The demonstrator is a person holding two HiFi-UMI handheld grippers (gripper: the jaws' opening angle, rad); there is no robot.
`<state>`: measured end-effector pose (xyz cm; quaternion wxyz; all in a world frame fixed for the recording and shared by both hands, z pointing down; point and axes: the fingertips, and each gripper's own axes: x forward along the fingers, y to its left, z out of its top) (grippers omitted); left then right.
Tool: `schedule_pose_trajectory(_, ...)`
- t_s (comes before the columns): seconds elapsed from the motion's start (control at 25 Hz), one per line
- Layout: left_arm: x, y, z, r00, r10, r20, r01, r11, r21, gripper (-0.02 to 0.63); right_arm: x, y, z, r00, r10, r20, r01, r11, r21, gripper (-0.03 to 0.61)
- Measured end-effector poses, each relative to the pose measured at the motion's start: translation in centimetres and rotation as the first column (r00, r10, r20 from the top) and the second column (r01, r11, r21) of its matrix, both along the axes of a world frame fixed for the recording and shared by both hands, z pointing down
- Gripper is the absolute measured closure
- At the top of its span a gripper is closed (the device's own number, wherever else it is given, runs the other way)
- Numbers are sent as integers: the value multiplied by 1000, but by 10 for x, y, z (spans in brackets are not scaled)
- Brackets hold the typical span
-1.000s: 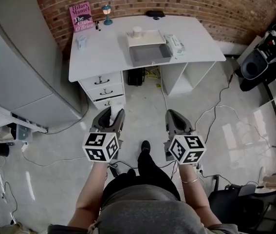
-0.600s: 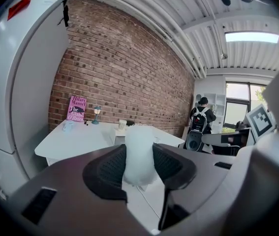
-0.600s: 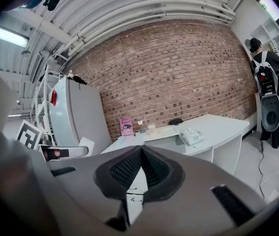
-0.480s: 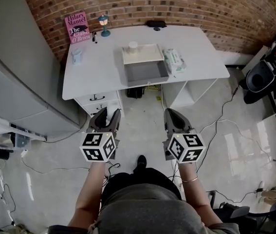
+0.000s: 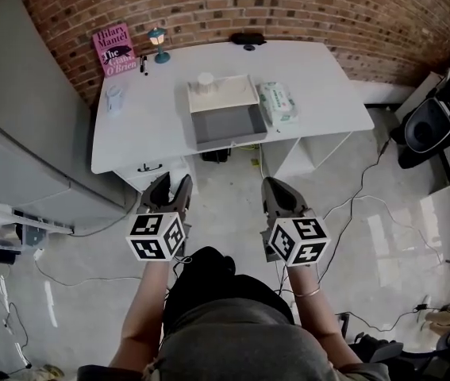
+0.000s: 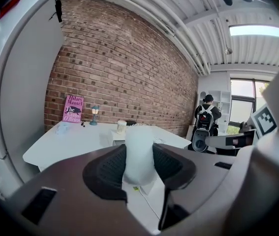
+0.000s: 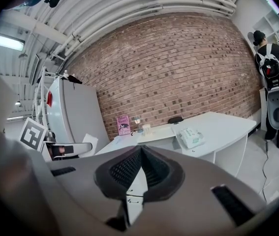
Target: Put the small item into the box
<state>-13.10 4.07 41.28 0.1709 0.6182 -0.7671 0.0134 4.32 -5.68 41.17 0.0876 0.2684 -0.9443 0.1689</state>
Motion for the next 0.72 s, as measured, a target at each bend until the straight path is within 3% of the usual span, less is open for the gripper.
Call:
schedule_pose_trajectory(0.32,-4,-31,2,1000,28,1,-28,999,-15,437,-6,-20,7,1000,3,-20,-3,1000,-9,572)
schedule_pose_trajectory(0.72,-38,-79,2,999,46,15,-46,999,-6,437,-35,-65,7,999,35,-22,-35,999,-8,572)
